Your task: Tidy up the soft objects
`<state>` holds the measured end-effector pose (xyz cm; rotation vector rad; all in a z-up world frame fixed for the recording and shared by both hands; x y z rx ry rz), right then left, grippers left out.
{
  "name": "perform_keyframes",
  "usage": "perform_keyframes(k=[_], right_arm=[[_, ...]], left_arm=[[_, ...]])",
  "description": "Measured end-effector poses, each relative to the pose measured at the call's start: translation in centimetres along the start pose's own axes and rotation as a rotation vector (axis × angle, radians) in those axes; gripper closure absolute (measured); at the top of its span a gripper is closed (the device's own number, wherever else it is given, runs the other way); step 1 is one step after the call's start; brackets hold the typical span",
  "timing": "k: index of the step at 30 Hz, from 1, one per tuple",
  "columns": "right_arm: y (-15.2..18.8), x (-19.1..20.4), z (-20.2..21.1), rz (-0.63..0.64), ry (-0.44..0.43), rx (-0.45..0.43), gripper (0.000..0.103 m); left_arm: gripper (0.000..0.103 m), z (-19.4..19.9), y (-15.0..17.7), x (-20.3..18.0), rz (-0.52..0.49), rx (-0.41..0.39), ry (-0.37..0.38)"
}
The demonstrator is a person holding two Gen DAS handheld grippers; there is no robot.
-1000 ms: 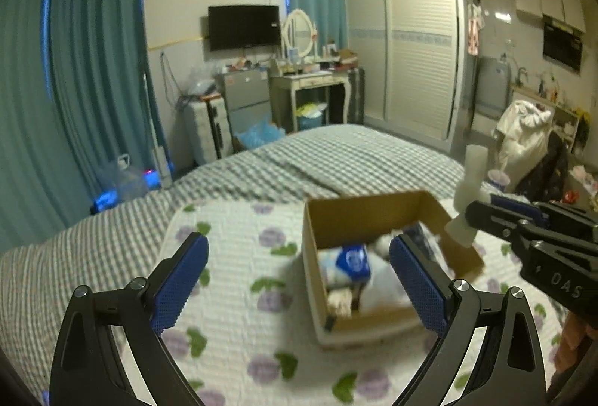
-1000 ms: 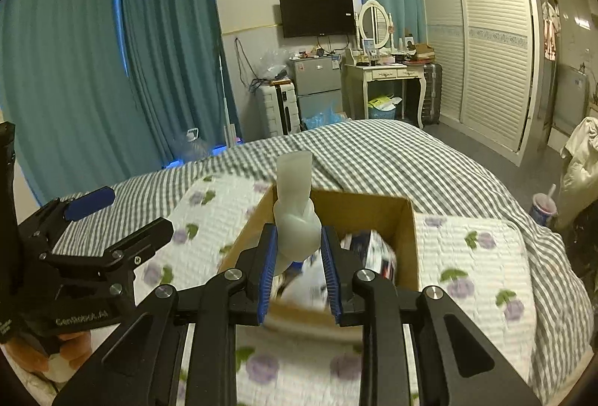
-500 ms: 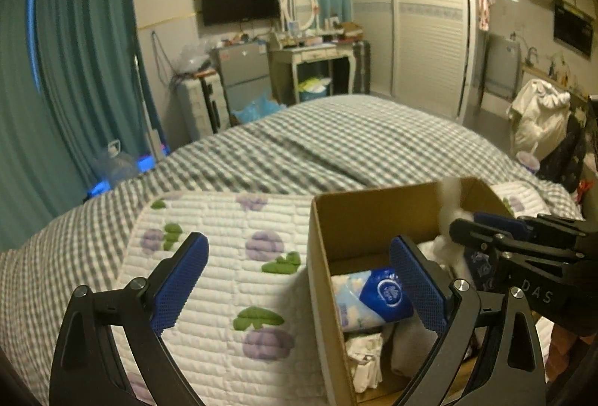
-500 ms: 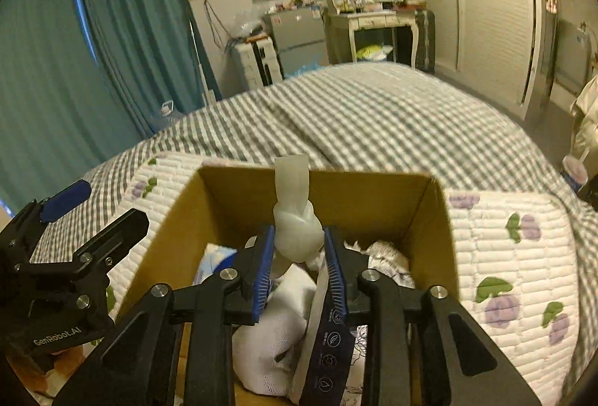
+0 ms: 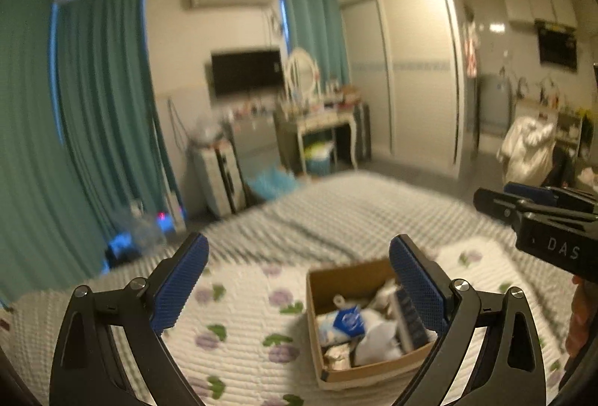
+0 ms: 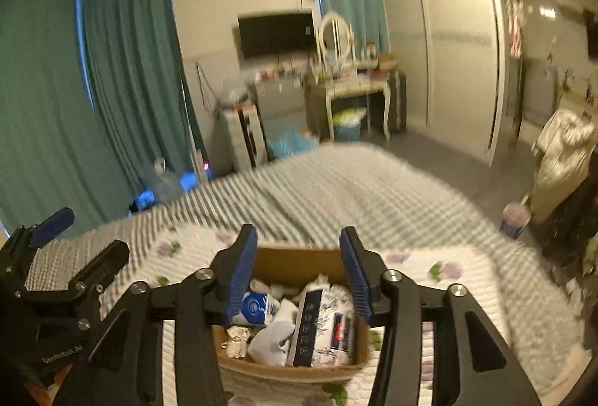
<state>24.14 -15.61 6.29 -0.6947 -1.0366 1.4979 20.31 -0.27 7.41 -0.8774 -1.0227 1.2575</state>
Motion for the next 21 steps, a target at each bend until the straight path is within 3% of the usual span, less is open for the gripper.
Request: perform_keyframes(k=[4, 6, 8, 9, 13, 16, 21], right_arm=[[-1.6, 0.5, 8.1, 0.04, 0.008, -0.102, 0.038], [-1.5, 0.7, 11.9, 0.077, 0.013, -0.146, 0.025], [-1.0, 0.8, 14.9, 0.096, 0.021, -0.176, 0.005], [-0.5, 0.7, 16.5, 0.102, 0.028, -0.194, 0.002], [1.5, 0.1, 19.4, 0.108, 0.049, -0.22, 0.0], [3.6, -0.8, 19.9, 0.102, 0.059, -0.224, 0.0], [8.3, -1.4, 17.0, 0.134, 0.051, -0.215, 0.0]], left_arm=[[0.004, 7.2, -2.7, -0.8, -0.012, -0.108, -0.01], [0.004, 10.3, -3.2, -1.0, 0.008, -0.14, -0.003], [0.002, 12.9, -3.2, -1.2, 0.031, -0.163, 0.02], [0.001, 13.7, -2.9, -1.3, 0.035, -0.169, 0.024], [0.001, 15.7, -1.3, -1.9, 0.023, -0.185, 0.006], [0.001, 15.1, 1.0, -2.1, 0.048, -0.155, 0.024], [0.001, 13.1, 5.5, -2.7, 0.048, -0.149, -0.007]])
Point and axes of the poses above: each gripper's, at about its wrist camera, not at the fingertips, and z roughly against the way its jaws point, x to its left, y to its underside, the point moved 5 cm from there along -z, roughly the way its jaws point
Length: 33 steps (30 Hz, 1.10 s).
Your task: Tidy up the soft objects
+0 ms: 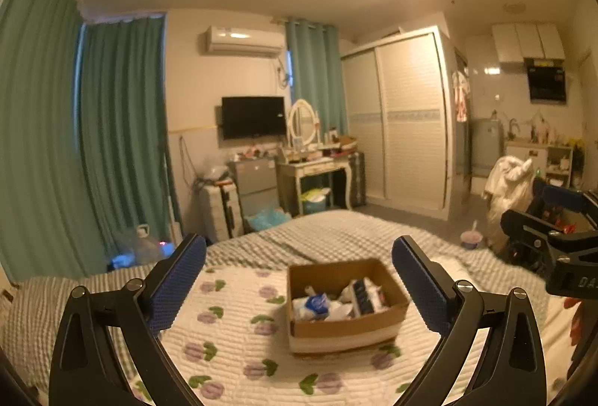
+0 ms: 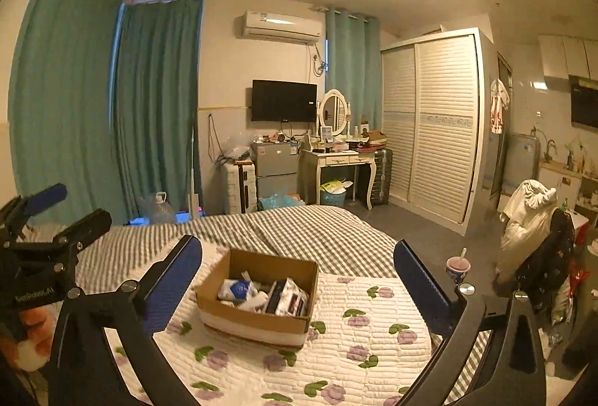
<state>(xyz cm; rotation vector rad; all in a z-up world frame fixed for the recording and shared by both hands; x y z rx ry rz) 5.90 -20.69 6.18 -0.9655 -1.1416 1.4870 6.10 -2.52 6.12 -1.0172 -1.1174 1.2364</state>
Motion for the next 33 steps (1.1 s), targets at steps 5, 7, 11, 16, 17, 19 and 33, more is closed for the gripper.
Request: perform_keyframes(k=[5, 7, 11, 16, 17, 19, 33], right_arm=[[5.2, -0.7, -4.8, -0.067, -0.033, 0.095, 0.0], [6.8, -0.9, -6.2, -0.088, -0.043, 0.12, 0.0], [8.8, -1.1, -7.8, -0.098, -0.039, 0.158, 0.0], [9.1, -1.3, -8.3, -0.108, -0.033, 0.169, 0.0], [9.1, -1.4, -8.4, -0.11, -0.032, 0.169, 0.0], [9.2, -1.5, -8.4, -0.116, -0.031, 0.167, 0.0], [9.2, -0.8, -8.5, -0.117, -0.047, 0.158, 0.0]], left_arm=[[0.001, -2.7, 4.0, -0.1, -0.015, 0.097, -0.015], [0.001, -3.3, 5.1, -0.2, -0.013, 0.127, -0.015], [0.001, -4.2, 6.3, -0.3, -0.01, 0.149, -0.012], [0.001, -5.0, 7.0, -0.3, -0.001, 0.173, -0.009], [0.001, -5.0, 7.0, -0.3, 0.0, 0.175, -0.007], [0.001, -5.0, 7.3, -0.2, 0.001, 0.179, -0.007], [0.001, -5.5, 8.0, -0.9, -0.005, 0.221, 0.023]])
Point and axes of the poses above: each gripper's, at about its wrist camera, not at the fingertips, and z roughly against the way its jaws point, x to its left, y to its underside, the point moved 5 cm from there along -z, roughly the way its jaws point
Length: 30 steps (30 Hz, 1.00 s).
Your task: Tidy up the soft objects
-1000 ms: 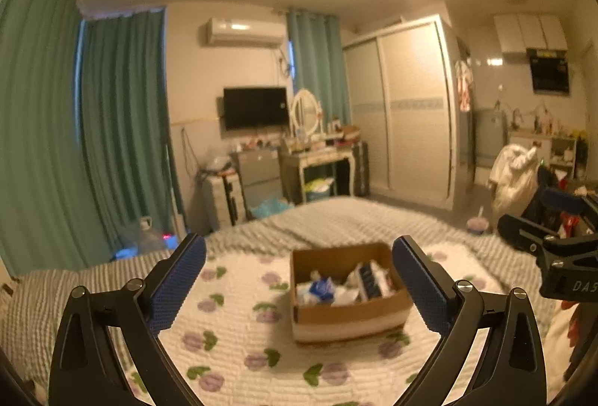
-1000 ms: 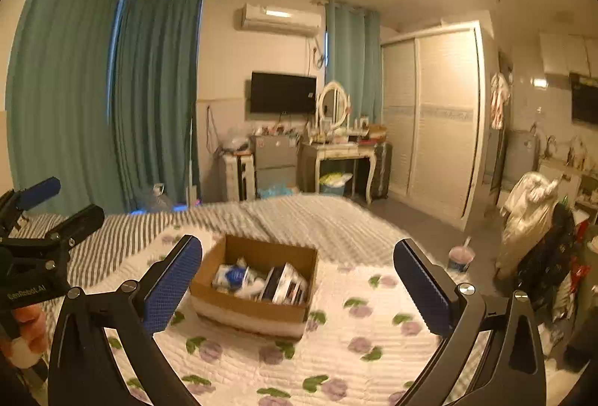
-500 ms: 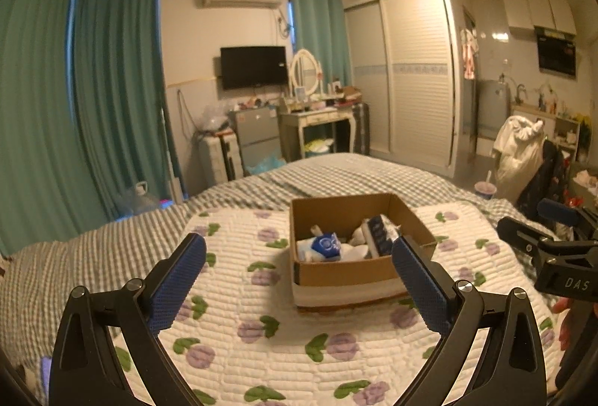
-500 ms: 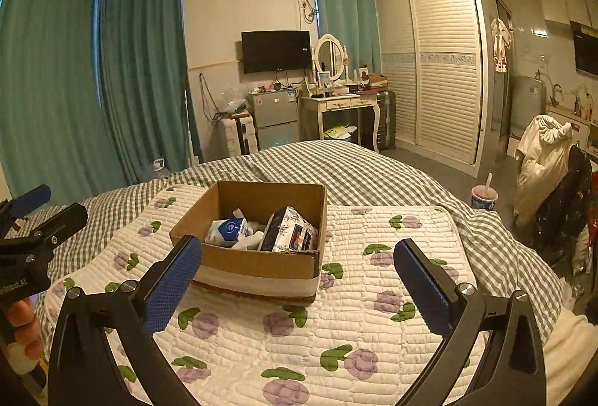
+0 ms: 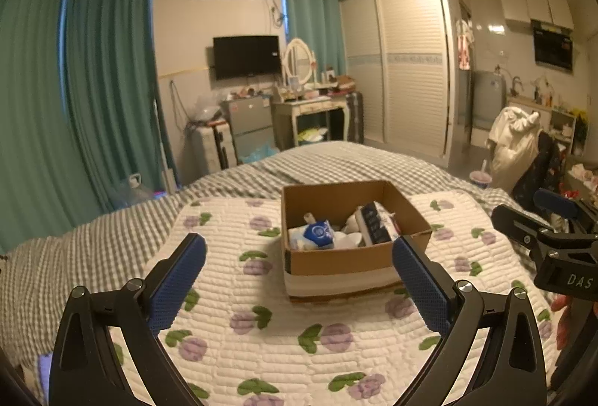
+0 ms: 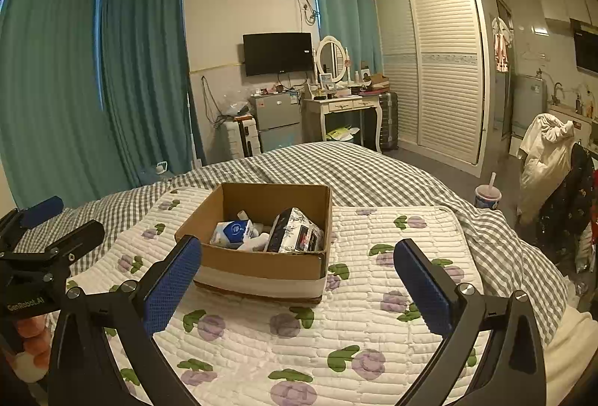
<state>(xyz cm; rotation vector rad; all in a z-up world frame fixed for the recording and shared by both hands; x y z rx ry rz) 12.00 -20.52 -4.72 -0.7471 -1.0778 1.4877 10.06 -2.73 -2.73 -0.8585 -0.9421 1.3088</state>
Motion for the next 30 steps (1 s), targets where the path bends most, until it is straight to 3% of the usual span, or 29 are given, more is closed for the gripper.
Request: perform_keyframes(k=[30], right_arm=[[0.4, 1.2, -0.6, 0.025, 0.002, 0.023, 0.0]], left_arm=[[0.001, -0.4, 0.1, 0.5, -0.001, -0.001, -0.007]])
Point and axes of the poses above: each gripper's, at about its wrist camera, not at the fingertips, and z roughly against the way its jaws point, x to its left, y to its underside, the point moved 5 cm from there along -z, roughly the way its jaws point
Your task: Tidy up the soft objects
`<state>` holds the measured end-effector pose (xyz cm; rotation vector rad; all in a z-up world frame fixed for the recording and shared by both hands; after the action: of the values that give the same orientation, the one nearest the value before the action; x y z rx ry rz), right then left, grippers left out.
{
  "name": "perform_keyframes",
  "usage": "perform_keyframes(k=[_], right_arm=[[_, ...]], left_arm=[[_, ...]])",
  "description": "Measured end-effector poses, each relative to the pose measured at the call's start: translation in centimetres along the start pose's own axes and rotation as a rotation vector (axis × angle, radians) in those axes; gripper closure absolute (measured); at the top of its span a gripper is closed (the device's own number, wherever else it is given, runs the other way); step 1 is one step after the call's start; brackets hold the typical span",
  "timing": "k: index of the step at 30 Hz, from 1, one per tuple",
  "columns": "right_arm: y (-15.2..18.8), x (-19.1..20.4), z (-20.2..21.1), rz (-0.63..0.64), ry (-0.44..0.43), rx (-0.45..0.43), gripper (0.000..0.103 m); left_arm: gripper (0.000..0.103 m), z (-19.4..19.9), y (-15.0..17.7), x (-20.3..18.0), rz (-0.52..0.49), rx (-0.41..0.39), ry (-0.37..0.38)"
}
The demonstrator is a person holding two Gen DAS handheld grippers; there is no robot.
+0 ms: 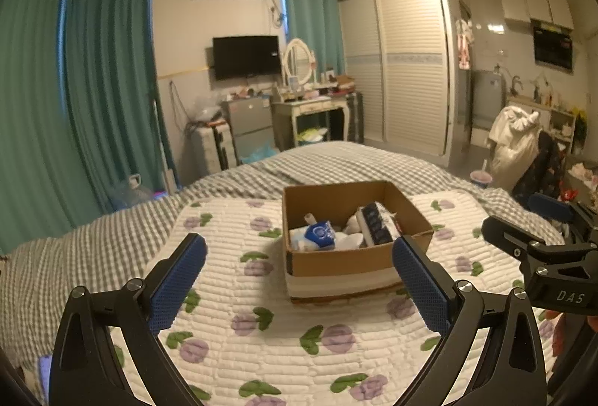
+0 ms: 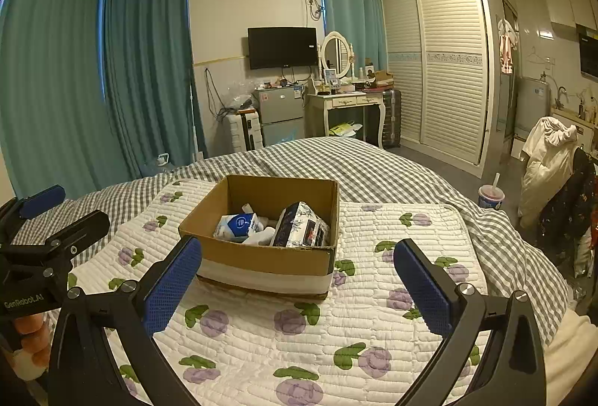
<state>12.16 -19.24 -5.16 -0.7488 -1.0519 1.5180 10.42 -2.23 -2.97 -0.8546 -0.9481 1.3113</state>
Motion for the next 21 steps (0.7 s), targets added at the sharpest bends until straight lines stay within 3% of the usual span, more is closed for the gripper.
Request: perform_keyframes(k=[21], right_arm=[[-0.02, 0.18, 0.01, 0.005, 0.0, 0.002, 0.0]], left_arm=[[0.001, -0.07, 0.39, 0.14, 0.004, 0.004, -0.005]])
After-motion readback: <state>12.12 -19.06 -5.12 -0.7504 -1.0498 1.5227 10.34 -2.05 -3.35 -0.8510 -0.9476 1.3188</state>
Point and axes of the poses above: each gripper's, at about its wrist camera, not at the fingertips, and z roughly against the way its jaws point, x to its left, y to its underside, the point moved 5 cm from there along -z, roughly the way its jaws point
